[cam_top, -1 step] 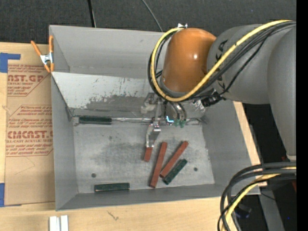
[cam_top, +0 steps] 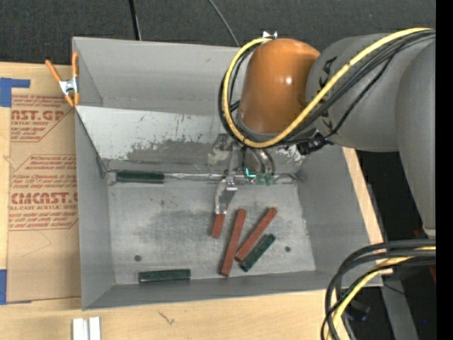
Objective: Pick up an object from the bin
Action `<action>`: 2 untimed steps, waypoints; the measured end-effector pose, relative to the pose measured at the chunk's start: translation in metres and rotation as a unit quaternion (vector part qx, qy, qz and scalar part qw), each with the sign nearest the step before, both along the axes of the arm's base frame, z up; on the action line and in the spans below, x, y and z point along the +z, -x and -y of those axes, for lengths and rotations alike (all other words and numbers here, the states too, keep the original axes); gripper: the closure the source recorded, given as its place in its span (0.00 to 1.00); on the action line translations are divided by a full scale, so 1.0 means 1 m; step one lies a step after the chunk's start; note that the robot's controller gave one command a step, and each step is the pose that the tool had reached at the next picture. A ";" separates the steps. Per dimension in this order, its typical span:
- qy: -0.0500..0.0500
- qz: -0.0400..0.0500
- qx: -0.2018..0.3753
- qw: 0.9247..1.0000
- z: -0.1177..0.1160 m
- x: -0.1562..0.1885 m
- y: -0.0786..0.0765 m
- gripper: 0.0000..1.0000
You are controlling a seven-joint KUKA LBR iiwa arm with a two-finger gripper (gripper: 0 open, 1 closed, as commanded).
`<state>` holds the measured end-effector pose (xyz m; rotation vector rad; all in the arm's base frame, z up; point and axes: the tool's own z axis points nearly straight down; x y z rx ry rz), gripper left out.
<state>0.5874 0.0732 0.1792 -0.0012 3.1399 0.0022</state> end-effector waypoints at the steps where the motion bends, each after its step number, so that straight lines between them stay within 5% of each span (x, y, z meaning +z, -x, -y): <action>1: 0.000 0.002 0.045 0.999 0.014 -0.037 0.019 0.00; 2: 0.001 0.001 0.056 0.998 0.017 -0.050 0.024 0.00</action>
Offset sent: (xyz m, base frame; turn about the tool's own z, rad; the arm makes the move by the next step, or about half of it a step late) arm -0.0351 -0.0158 -0.0977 -0.1881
